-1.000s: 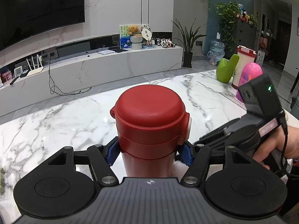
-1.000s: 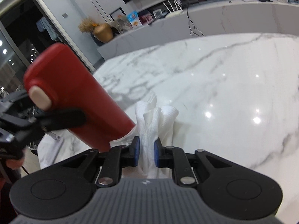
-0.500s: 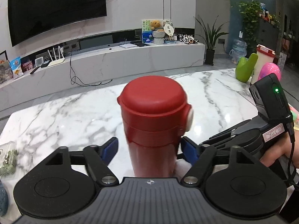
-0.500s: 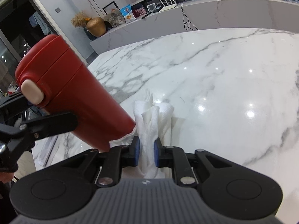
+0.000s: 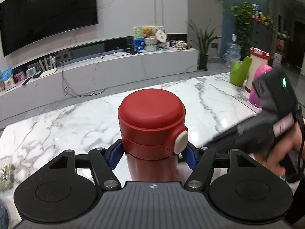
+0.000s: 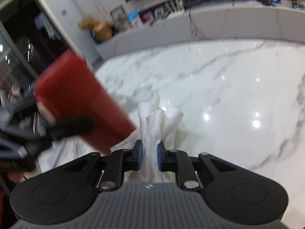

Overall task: Clean container
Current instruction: 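Wipe the bottle's side near the white button with the towel in the right gripper, then pull the towel in the right gripper back from the red bottle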

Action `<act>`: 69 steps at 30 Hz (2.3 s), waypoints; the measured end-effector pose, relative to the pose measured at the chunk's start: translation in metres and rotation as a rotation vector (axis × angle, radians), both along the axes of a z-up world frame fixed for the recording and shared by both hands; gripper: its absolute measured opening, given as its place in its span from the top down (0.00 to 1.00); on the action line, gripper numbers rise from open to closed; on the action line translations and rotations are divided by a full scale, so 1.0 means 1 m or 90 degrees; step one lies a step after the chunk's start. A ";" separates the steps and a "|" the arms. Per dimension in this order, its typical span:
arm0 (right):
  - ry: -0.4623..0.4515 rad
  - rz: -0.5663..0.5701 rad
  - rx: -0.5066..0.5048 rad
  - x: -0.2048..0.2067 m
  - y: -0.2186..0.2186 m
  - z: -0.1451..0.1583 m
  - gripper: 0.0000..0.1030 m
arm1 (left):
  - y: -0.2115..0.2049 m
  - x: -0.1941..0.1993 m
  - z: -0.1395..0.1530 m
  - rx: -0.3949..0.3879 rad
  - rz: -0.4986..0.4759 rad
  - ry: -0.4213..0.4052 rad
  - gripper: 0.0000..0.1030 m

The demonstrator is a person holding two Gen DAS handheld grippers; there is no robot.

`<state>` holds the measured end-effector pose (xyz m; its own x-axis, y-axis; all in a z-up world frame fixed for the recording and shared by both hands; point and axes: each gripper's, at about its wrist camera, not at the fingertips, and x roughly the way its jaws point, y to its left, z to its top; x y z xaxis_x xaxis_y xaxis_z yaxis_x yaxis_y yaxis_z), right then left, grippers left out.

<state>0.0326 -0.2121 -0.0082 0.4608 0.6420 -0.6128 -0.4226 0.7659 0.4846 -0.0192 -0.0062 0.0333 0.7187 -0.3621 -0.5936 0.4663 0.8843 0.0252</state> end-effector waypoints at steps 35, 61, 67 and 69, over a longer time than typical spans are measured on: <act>0.034 0.037 -0.023 -0.003 0.014 -0.025 0.83 | 0.009 0.004 -0.004 0.000 -0.003 0.019 0.37; 0.004 0.008 0.009 -0.002 0.000 -0.003 0.83 | 0.022 0.005 0.000 0.008 -0.046 0.029 0.39; -0.089 -0.016 0.135 -0.008 -0.026 0.030 0.83 | 0.015 0.002 -0.001 0.012 -0.056 0.026 0.39; -0.127 0.006 0.171 -0.013 -0.029 0.041 0.83 | 0.014 0.001 -0.001 0.016 -0.059 0.023 0.39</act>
<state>0.0198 -0.2408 0.0325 0.5480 0.7730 -0.3198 -0.5359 0.6179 0.5753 -0.0183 0.0075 0.0323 0.6612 -0.4110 -0.6277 0.5472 0.8365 0.0287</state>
